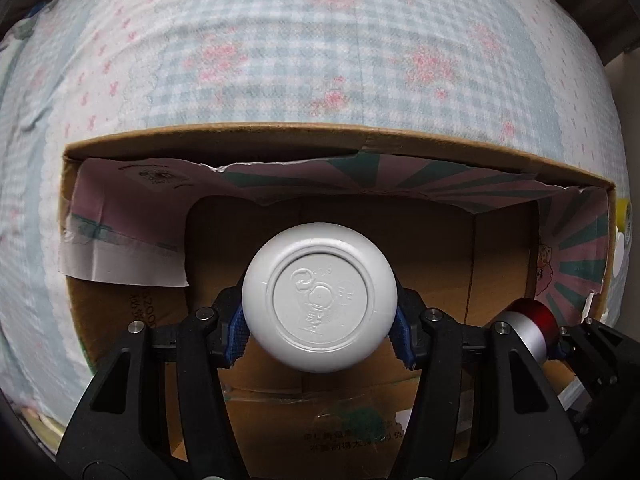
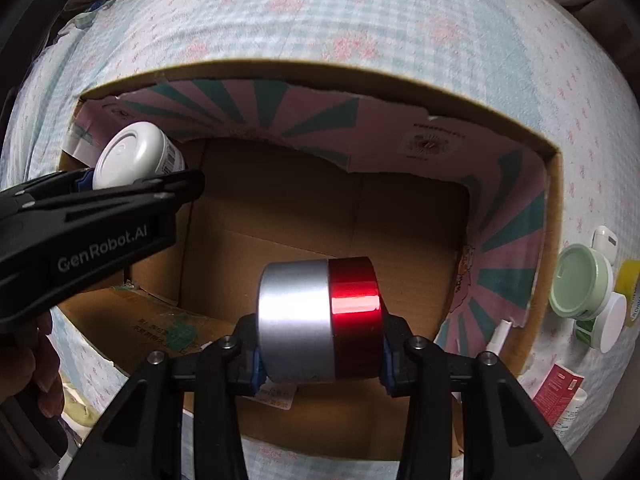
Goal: Organize rigid objects
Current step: 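Carry both jars into the cardboard box and open both tools, then lift both tools out of the box back toward the jars, then grasp the pale green jar with the left tool while the right tool grasps the green jar, then carry both jars into the cardboard box and open both tools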
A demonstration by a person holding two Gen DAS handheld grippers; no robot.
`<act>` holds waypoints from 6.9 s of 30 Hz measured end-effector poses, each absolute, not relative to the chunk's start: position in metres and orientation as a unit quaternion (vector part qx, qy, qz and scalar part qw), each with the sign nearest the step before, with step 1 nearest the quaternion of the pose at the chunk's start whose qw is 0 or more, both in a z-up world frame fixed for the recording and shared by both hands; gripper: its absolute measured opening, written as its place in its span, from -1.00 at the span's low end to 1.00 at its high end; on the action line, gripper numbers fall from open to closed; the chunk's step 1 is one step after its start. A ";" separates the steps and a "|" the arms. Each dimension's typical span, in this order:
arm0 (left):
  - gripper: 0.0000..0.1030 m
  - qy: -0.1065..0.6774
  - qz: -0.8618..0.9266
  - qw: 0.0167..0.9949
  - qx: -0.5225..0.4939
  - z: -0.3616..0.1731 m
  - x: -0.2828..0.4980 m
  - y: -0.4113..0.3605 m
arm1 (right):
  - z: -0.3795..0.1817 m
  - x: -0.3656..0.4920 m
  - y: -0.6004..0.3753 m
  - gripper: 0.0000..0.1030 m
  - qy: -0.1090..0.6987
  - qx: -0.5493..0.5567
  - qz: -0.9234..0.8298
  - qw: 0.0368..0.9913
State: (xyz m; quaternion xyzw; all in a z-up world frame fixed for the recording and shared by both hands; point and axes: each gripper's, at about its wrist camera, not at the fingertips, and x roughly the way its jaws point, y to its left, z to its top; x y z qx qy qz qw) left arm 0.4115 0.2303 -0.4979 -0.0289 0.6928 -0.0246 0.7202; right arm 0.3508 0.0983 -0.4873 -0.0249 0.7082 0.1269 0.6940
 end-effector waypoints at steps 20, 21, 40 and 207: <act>0.99 0.659 -0.031 0.751 0.009 -0.463 0.405 0.224 | -0.494 0.311 0.097 1.00 0.701 0.045 0.179 0.689; 0.99 0.658 -0.030 0.752 0.008 -0.459 0.402 0.226 | -0.491 0.307 0.097 1.00 0.699 0.045 0.178 0.691; 0.99 0.576 -0.008 0.818 0.006 -0.310 0.323 0.256 | -0.362 0.269 0.081 1.00 0.648 0.047 0.176 0.739; -0.24 0.654 -0.070 0.754 -0.008 -0.416 0.346 0.266 | -0.390 0.353 0.059 0.22 0.623 0.089 0.088 0.772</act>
